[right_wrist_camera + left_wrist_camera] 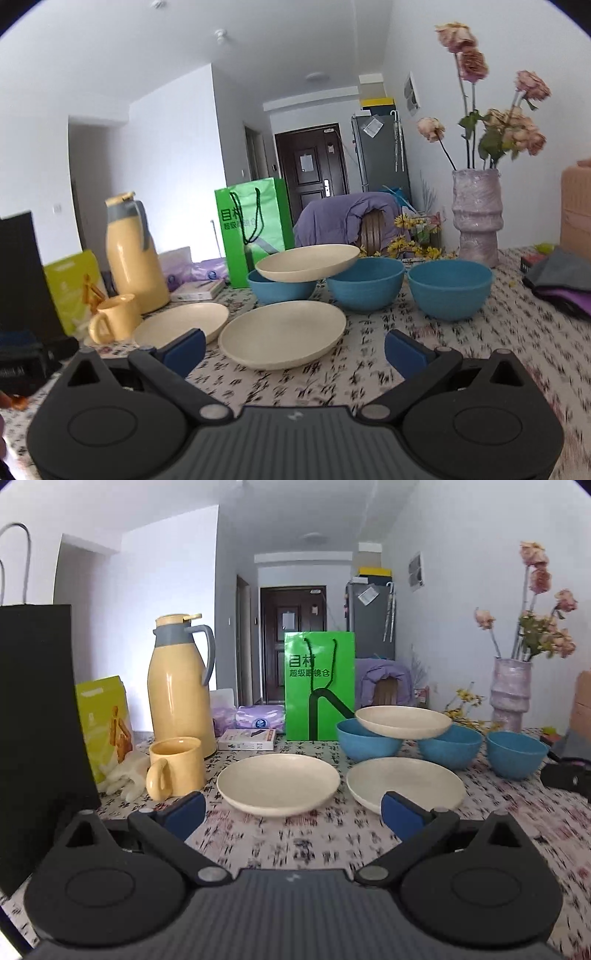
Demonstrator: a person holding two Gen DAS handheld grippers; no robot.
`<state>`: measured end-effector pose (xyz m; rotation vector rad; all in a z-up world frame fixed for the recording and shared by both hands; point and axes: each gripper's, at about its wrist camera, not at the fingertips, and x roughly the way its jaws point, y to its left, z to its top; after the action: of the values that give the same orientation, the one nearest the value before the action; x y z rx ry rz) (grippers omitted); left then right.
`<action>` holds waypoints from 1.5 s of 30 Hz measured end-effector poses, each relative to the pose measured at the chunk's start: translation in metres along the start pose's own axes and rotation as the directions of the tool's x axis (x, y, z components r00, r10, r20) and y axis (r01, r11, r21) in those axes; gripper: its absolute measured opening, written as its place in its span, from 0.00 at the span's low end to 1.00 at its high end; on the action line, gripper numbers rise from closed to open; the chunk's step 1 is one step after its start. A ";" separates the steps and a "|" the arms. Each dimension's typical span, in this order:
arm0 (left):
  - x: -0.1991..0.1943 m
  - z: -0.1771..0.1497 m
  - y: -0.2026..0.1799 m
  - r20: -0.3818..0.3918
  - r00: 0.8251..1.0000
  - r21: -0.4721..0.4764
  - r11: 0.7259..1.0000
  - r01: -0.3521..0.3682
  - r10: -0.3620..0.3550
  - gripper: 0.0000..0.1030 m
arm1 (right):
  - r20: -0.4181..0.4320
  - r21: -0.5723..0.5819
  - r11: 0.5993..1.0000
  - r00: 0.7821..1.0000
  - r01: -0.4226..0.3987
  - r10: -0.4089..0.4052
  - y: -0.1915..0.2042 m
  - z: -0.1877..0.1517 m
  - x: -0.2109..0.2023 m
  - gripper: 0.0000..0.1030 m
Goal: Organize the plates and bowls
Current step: 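Reach both grippers to the cream plate on the blue bowl and grasp its rim, then lift the cream plate off the blue bowl and carry it toward the table edge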
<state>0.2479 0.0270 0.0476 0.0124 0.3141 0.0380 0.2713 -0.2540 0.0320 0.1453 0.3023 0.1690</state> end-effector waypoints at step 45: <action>0.351 0.121 -0.082 -0.333 0.920 -0.140 0.976 0.166 -0.205 0.06 | -0.278 0.292 0.956 0.957 0.007 0.078 -0.124 0.107 0.324 0.09</action>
<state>0.6222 -0.0422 0.0525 -0.1343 0.6653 -0.1337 0.6268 -0.3269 0.0204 0.4209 0.6154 0.1812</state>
